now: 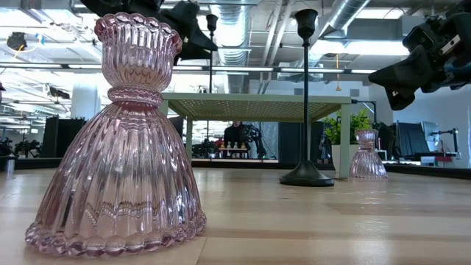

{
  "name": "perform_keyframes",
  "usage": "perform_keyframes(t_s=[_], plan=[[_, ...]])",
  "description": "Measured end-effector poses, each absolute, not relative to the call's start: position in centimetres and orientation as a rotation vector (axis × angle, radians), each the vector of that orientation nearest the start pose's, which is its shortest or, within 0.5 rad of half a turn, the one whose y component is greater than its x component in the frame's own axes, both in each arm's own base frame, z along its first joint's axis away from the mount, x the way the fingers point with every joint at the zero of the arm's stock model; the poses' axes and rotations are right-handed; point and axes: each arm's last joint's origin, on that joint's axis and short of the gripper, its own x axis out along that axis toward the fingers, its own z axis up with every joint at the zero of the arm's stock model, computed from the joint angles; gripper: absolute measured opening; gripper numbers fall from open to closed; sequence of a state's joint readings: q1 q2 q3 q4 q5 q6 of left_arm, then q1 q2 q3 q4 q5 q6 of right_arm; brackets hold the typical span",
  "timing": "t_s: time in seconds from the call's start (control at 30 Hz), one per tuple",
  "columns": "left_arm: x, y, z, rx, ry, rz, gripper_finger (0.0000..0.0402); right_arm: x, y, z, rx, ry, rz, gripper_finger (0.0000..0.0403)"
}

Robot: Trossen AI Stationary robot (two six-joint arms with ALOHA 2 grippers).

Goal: Pick & Place candle stick holders
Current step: Put the left black candle holder on the shelf, then put the right black candle holder on the shelf

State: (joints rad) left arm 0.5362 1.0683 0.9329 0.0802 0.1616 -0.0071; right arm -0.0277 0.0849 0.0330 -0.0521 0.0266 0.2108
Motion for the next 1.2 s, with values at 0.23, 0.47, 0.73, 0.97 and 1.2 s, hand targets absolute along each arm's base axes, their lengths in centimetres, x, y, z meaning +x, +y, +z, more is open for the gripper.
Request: perform_keyframes(t_s=[0.23,0.47,0.73,0.97,1.2], plan=[[18.1,10.3,36.6,-0.035,0.08,0.379,0.0192,10.1,-0.4,16.3,0.211,0.098,-0.065,0.0],[15.7,8.9,37.6,-0.028,0.062,0.378,0.0192,10.1,-0.4,16.3,0.211,0.098,-0.065,0.0],[13.7,7.2,36.5,-0.092,0.21,0.332,0.0158,10.1,-0.4,16.3,0.211,0.098,-0.065,0.0],[13.9,5.1,34.1,-0.088,0.273,0.104,0.0061,10.1,-0.4,16.3,0.211,0.094,-0.065,0.0],[14.6,2.6,29.6,0.052,0.255,-0.079,0.0007,10.1,-0.4,16.3,0.211,0.092,-0.065,0.0]])
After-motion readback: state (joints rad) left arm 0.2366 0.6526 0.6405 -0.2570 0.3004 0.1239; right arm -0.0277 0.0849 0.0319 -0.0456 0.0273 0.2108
